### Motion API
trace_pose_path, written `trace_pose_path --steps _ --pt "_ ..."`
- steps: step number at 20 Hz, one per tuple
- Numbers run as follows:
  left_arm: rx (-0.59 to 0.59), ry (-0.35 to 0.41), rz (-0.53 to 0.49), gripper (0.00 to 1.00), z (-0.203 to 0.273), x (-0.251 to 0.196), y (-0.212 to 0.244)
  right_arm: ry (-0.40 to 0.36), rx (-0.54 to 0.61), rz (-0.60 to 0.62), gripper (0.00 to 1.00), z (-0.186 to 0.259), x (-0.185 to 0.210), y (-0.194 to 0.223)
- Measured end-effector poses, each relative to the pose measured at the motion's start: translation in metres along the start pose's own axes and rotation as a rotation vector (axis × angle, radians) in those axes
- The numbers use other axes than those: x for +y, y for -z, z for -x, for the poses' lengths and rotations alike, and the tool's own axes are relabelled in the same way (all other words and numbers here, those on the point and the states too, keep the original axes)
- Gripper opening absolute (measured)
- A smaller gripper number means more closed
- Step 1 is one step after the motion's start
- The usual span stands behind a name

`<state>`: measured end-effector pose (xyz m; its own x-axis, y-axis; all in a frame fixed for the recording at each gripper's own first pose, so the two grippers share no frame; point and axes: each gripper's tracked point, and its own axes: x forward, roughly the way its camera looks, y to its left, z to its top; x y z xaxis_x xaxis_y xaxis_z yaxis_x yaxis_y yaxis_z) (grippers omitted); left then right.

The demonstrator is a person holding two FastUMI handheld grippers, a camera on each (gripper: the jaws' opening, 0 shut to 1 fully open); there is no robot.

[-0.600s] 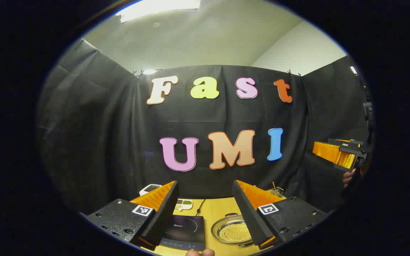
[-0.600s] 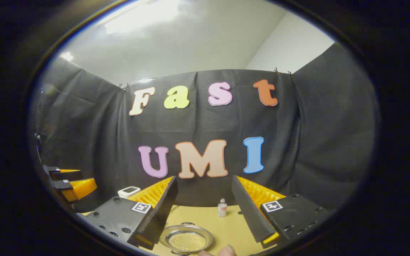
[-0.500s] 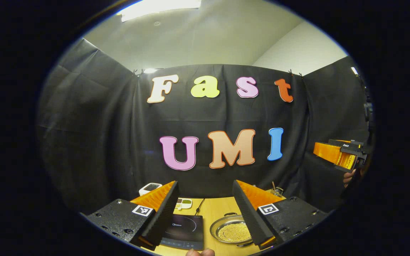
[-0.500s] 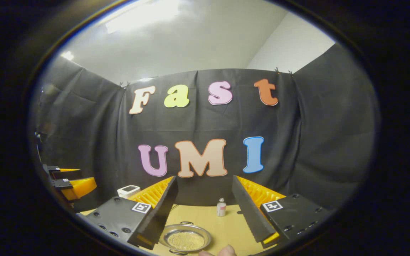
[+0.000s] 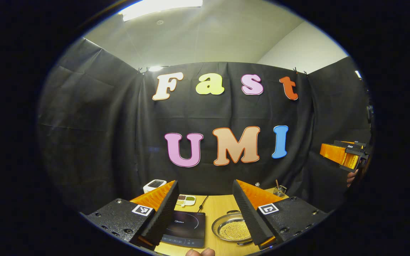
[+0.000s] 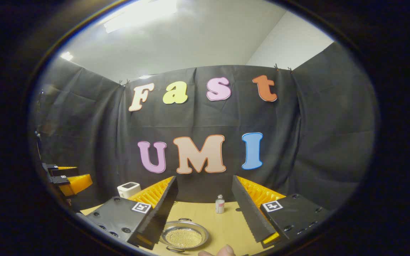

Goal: First push the handle of the pot to place it horizontally, then grasp the pot with both hands and set it on the induction cooktop.

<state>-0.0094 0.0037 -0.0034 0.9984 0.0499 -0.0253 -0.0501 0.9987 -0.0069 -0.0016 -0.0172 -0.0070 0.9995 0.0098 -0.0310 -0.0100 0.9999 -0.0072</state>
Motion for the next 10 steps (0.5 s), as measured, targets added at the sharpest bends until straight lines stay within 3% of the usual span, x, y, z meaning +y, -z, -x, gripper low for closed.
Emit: trace_pose_path --steps 4,10 --pt "-0.004 0.002 -0.010 0.92 0.004 0.001 -0.001 -0.016 0.006 0.009 0.97 0.000 0.009 0.001" --pt "-0.010 0.004 -0.007 0.92 0.008 0.012 0.003 -0.039 0.022 0.029 0.93 0.003 0.028 0.006"
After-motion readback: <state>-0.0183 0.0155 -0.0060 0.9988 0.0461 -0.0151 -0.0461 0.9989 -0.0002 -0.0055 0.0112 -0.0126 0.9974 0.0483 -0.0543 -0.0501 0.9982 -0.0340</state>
